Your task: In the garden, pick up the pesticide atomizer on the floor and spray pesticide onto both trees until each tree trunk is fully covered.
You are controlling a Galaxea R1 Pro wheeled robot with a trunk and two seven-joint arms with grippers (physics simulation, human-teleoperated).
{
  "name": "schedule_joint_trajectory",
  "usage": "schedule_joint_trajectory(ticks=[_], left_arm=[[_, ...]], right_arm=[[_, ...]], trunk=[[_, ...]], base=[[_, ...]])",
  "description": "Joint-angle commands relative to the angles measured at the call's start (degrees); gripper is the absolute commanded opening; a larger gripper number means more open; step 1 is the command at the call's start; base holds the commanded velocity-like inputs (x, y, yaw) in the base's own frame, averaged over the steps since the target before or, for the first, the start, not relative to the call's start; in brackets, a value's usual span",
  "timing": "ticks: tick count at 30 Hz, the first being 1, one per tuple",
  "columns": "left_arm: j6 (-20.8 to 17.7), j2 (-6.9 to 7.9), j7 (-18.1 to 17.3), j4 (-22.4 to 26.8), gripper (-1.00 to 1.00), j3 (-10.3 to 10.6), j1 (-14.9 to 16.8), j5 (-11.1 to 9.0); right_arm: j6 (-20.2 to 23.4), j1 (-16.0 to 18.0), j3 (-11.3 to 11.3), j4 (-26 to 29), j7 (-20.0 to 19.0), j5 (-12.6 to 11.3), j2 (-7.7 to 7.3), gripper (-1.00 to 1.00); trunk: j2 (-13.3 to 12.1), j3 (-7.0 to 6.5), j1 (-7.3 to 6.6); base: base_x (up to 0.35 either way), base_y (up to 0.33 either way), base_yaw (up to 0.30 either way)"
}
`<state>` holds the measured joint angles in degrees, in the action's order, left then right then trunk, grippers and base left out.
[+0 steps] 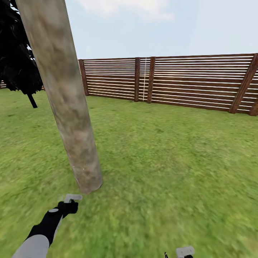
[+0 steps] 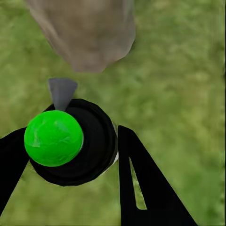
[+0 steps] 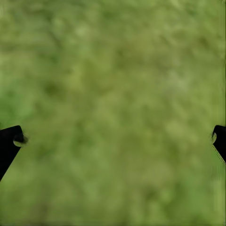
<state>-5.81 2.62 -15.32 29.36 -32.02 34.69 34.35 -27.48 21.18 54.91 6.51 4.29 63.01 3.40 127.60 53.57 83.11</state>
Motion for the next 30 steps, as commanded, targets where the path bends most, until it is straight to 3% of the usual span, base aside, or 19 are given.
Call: schedule_joint_trajectory(ticks=[1, 3, 4, 5, 7, 9, 10, 13, 15, 17, 19, 22, 23, 24, 27, 30], left_arm=[[0.03, -0.58, -0.07, 0.05, -1.0, 0.0, 0.12, 0.12], [0.08, -1.4, -1.14, 0.06, -1.0, 0.17, 0.29, 0.16], [0.09, -0.97, -4.06, 0.06, -1.0, 0.23, 0.33, 0.18], [0.22, 1.19, -9.35, 0.66, -1.0, 0.22, 0.37, 0.26], [0.34, 3.79, -12.99, 1.13, -1.0, 0.25, 0.38, 0.27], [0.36, 4.76, -16.47, 1.34, -1.0, 0.32, 0.38, 0.43], [0.38, 4.52, -17.64, 1.32, -1.0, 0.49, 0.38, 0.49], [0.22, 3.54, -18.52, 1.28, -1.0, 1.82, 0.38, 0.3], [0.2, 1.39, -18.54, 1.37, -1.0, 2.3, 0.72, 0.25], [0.15, 0.42, -18.39, 1.35, -1.0, 2.41, 0.93, 0.27], [0.14, 1.06, -18.28, 1.32, -1.0, 2.22, 0.97, 0.39], [0.33, 6.63, -18.07, 0.95, -1.0, 1.75, 0.53, 0.13], [0.38, 7.47, -17.75, 0.63, -1.0, 1.8, 0.37, 0.16], [0.34, 7.48, -17.11, 0.31, -1.0, 1.94, 0.28, 0.23], [-1.32, 5.32, -14.04, -1.91, -1.0, 2.37, 0.52, 0.66], [-12.65, 3.34, -13.45, -1.38, -1.0, 2.65, 1.2, 0.82]], right_arm=[[-0.04, 0.0, -0.91, 0.02, 0.01, -0.03, -0.05, 1.0], [-0.1, 0.0, -2.89, 0.07, -0.04, -0.33, -0.17, 1.0], [-0.11, 0.0, -4.21, 0.08, -0.06, -2.39, -0.26, 1.0], [-0.12, 0.0, -10.5, 0.08, -0.05, -10.14, -0.5, 1.0], [-0.12, 0.0, -17.83, 0.09, -0.05, -19.36, -0.56, 1.0], [-0.07, 0.0, -25.31, 0.09, -0.02, -29.59, -0.58, 1.0], [-0.05, 0.0, -29.61, 0.05, -0.02, -33.4, -0.59, 1.0], [0.03, 0.02, -35.72, -0.06, -0.02, -38.8, -0.54, 1.0], [0.05, 0.01, -38.73, -0.06, 0.01, -43.47, -0.58, 1.0], [0.05, 0.0, -39.87, -0.08, 0.01, -46.32, -0.58, 1.0], [0.06, 0.0, -40.57, -0.22, 0.02, -48.12, -0.59, 1.0], [0.06, 0.0, -40.74, -2.31, 0.03, -48.55, -0.54, 1.0], [0.06, 0.0, -40.75, -3.77, 0.02, -48.58, -0.54, 1.0], [0.06, 0.0, -40.76, -4.43, 0.04, -48.62, -0.51, 1.0], [0.06, 0.0, -40.76, -4.9, 0.08, -48.61, -0.5, 1.0], [-0.07, 0.0, -40.83, -4.75, -0.1, -48.38, -0.53, 1.0]], trunk=[[0.0, 0.0, 0.0], [0.0, 0.0, 0.0], [0.0, 0.0, 0.0], [0.0, 0.0, 0.0], [0.0, 0.0, 0.0], [0.0, 0.0, 0.0], [0.0, 0.0, 0.0], [0.0, 0.0, 0.0], [0.0, 0.0, 0.0], [0.0, 0.0, 0.0], [0.0, 0.0, 0.0], [0.0, 0.0, 0.0], [0.0, 0.0, 0.0], [0.0, 0.0, 0.0], [0.0, 0.0, 0.0], [0.0, 0.0, 0.0]], base=[[0.0, 0.0, 0.0], [0.0, 0.0, 0.0], [0.0, 0.0, 0.0], [0.0, 0.0, 0.0], [0.0, 0.0, 0.0], [0.0, 0.0, 0.0], [0.0, 0.0, 0.0], [0.0, 0.0, 0.0], [0.0, 0.0, 0.0], [0.0, 0.0, 0.0], [0.0, 0.0, 0.0], [0.0, 0.0, 0.0], [0.0, 0.0, 0.0], [0.0, 0.0, 0.0], [0.0, 0.0, 0.0], [0.0, 0.0, 0.0]])
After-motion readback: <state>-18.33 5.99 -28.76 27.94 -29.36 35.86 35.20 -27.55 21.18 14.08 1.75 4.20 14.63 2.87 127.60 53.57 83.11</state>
